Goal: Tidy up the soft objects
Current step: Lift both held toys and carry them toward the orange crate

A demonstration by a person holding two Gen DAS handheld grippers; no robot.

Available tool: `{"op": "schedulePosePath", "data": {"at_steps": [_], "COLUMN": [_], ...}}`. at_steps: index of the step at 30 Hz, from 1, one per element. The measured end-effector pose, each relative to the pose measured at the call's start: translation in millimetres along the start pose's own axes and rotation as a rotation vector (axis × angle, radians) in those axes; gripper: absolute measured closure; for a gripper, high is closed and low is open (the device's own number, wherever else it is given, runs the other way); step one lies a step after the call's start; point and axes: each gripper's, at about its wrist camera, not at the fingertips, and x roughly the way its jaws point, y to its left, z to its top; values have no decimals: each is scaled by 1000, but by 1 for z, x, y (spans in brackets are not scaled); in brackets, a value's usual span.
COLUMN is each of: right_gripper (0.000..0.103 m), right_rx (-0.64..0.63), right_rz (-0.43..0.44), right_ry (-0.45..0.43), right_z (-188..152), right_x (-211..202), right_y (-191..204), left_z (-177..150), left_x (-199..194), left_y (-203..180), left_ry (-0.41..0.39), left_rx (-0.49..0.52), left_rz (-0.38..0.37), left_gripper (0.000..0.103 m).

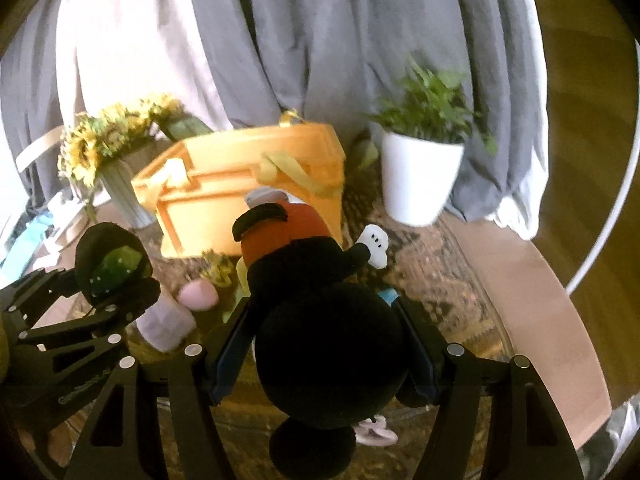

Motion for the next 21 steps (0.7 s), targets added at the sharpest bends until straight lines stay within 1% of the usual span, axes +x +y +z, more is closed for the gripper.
{"op": "schedulePosePath", "data": {"at_steps": [6, 14, 21], "right_gripper": [33, 33, 33], "right_rx": [-14, -34, -63], "right_rz": [35, 69, 79], "right_ry": [-62, -132, -197], "right_z": [24, 56, 84], "right_x": [-3, -2, 3], "right_y": [11, 22, 27], "left_z": [19, 45, 68], "left_x": [-10, -19, -20], "left_y": [17, 31, 40], "left_ry": [-53, -144, -214], "left_rx": [-35, -48, -49], "left_rz": [16, 58, 99], "left_gripper": [42, 42, 42]}}
